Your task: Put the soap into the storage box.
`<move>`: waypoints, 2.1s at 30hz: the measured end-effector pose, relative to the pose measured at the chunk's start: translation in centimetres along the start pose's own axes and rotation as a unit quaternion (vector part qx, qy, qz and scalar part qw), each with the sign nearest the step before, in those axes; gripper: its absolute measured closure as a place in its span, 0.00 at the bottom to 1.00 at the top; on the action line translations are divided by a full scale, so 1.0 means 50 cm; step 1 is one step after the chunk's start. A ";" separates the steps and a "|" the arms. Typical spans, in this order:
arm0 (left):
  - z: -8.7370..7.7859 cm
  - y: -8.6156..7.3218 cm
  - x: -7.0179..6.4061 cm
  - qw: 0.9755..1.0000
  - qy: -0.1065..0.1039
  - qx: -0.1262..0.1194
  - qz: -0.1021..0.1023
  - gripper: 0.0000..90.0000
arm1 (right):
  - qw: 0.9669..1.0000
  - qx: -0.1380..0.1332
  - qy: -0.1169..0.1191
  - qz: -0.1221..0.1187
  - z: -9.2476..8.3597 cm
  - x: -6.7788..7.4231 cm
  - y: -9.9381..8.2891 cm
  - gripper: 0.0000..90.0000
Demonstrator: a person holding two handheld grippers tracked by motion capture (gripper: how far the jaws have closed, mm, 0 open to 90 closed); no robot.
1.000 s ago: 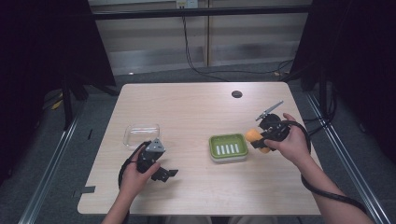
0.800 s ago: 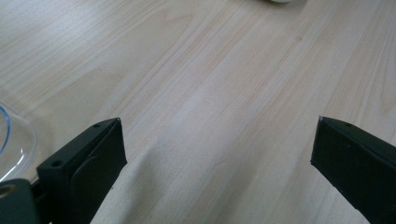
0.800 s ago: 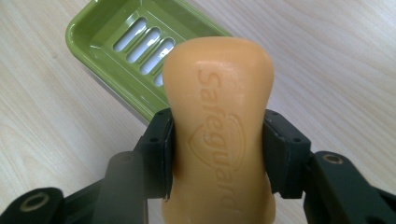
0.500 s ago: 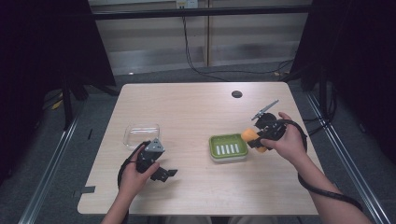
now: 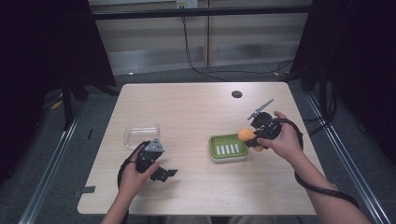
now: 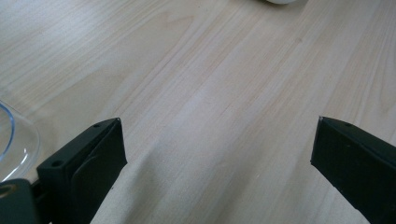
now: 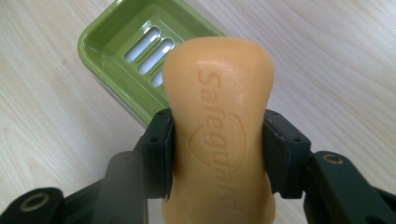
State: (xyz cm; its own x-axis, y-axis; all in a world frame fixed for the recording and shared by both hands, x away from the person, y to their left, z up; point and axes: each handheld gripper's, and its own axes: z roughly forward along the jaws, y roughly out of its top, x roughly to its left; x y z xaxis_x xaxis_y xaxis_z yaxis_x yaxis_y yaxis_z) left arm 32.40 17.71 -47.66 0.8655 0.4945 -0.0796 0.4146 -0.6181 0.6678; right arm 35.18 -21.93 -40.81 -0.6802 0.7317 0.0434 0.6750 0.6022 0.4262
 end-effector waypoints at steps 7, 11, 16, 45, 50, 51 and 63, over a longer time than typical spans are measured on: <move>0.000 0.000 0.001 1.000 0.003 0.002 0.003 0.03 | 1.000 0.001 0.000 0.000 0.004 0.001 0.005 0.55; 0.000 0.000 0.002 1.000 -0.002 0.006 0.003 0.03 | 1.000 -0.002 0.000 -0.006 0.007 0.000 0.009 0.55; -0.001 -0.001 0.003 1.000 -0.001 0.003 0.000 0.03 | 1.000 0.002 0.002 -0.007 0.009 0.002 0.015 0.55; -0.001 -0.004 0.004 1.000 -0.002 0.004 0.003 0.03 | 0.999 0.010 0.012 -0.031 0.031 0.014 0.043 0.55; -0.002 -0.005 0.005 1.000 0.001 0.004 0.002 0.03 | 0.999 0.009 0.014 -0.033 0.034 0.017 0.049 0.55; -0.003 -0.005 0.005 1.000 -0.003 0.006 0.000 0.03 | 0.999 0.009 0.015 -0.032 0.035 0.018 0.049 0.55; -0.004 -0.006 0.006 1.000 -0.005 0.003 -0.001 0.03 | 0.999 0.014 0.016 -0.045 0.044 0.020 0.055 0.55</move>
State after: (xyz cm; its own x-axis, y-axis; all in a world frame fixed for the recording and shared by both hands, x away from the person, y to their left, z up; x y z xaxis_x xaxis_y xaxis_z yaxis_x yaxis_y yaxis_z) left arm 32.49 18.17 -47.74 0.8674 0.4896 -0.0884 0.4178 -0.6203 0.6638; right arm 36.98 -18.85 -41.60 -0.7471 0.6638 0.0350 0.6179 0.6741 0.4047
